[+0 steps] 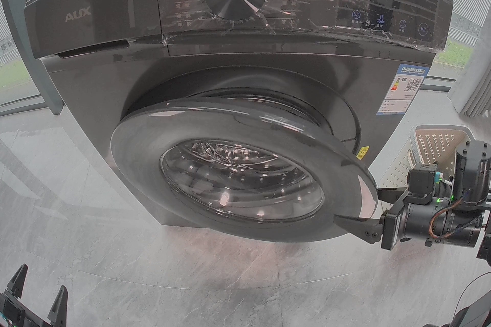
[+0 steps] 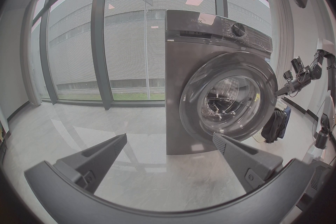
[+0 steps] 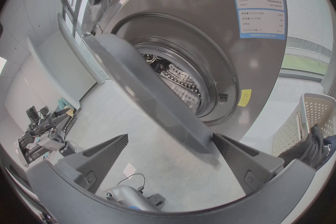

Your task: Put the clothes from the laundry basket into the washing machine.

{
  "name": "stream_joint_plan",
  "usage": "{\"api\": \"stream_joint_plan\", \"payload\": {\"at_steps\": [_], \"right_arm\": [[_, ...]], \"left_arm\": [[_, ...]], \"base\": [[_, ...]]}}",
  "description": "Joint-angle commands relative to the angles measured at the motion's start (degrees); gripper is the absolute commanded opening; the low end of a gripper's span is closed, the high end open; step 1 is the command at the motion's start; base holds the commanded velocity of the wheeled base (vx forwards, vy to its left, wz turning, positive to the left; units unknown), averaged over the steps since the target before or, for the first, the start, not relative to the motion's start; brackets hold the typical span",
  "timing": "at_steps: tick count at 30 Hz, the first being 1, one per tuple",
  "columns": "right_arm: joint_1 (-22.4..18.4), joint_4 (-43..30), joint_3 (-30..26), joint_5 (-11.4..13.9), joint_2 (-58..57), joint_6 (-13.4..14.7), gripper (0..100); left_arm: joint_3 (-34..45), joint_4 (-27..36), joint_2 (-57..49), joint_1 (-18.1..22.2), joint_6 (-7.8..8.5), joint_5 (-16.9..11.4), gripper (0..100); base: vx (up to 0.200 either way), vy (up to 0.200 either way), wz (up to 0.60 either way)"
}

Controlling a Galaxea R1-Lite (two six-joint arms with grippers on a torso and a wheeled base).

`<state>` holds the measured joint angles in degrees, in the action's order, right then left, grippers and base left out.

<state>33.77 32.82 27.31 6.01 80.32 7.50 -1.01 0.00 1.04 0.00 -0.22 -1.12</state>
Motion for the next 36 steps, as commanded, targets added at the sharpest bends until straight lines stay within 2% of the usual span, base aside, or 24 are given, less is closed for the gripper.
{"api": "stream_joint_plan", "payload": {"at_steps": [1, 7, 14, 20, 26, 35, 36], "right_arm": [[0.2, 0.0, -2.3, 0.1, -3.5, -0.4, 100], [-0.2, 0.1, -1.5, 0.1, -3.2, -0.6, 100], [0.8, 1.8, 0.2, 0.4, 1.4, -0.6, 100], [3.3, 2.6, -2.3, 2.1, 1.2, -0.4, 100], [3.8, 2.9, -5.1, 2.8, -1.7, -0.3, 100], [1.4, 2.7, -7.4, 2.5, -9.7, -0.6, 100], [-0.5, 2.1, -8.2, 2.5, -12.0, -0.7, 100]], "left_arm": [[1.0, 0.0, -1.0, 0.0, -0.04, 0.0, 100], [1.0, 0.0, -1.0, 0.0, -0.04, 0.0, 100], [1.0, 0.0, -1.0, 0.0, -0.04, -0.1, 100], [1.0, -0.1, -1.0, 0.0, -0.04, -0.1, 100], [1.0, 0.0, -1.0, 0.0, -0.04, -0.1, 100], [1.0, 0.0, -1.0, 0.0, -0.04, -0.1, 100], [1.0, 0.0, -1.0, 0.0, -0.04, -0.1, 100]], "base": [[0.000, 0.000, 0.00], [0.000, 0.000, 0.00], [-0.171, 0.000, 0.00], [0.000, 0.000, 0.00], [0.000, 0.000, 0.00], [0.000, 0.000, 0.00], [0.000, 0.000, 0.00]]}}
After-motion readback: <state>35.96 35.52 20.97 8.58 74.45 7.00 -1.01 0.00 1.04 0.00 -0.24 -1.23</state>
